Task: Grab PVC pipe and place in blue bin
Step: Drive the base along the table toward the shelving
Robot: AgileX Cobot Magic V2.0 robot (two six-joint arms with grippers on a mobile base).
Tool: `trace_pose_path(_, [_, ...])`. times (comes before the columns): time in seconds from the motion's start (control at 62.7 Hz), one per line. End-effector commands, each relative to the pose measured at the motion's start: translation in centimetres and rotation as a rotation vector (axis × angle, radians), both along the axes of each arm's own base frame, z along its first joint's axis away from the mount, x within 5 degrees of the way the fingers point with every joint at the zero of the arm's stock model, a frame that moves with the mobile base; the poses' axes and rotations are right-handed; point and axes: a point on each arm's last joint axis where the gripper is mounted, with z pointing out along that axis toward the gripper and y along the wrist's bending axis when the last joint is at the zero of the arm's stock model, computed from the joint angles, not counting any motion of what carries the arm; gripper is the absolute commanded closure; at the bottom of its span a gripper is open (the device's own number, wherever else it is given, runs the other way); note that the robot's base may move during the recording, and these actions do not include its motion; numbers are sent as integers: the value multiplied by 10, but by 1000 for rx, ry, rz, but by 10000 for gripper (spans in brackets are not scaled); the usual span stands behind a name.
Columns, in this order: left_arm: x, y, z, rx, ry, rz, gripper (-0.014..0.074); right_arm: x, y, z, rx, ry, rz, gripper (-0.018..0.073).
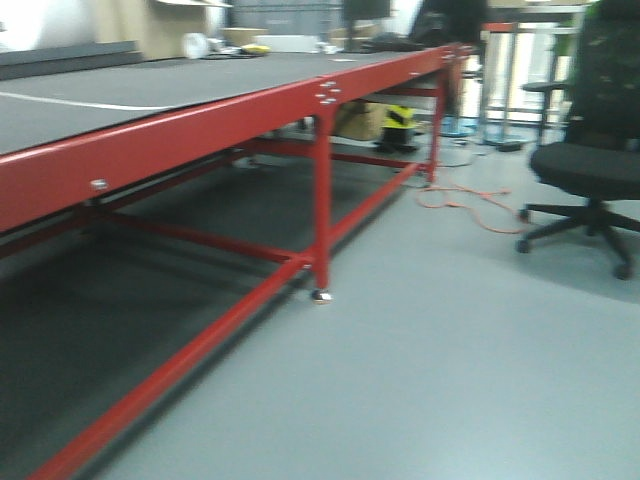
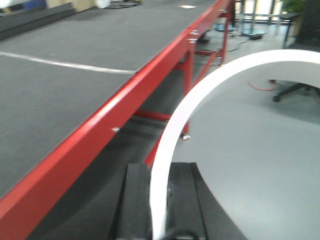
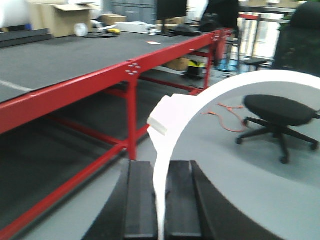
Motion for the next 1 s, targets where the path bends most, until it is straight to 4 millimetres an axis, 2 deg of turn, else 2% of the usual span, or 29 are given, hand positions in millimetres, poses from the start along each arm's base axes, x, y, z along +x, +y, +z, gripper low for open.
trace_pose_path(0.0, [-1,-1,4,-9,-32,-4,707,-1,0,2,-6,-26,0,721])
trace_pose_path(0.989, [-1,-1,4,-9,-32,-4,707,-1,0,2,-6,-26,0,721])
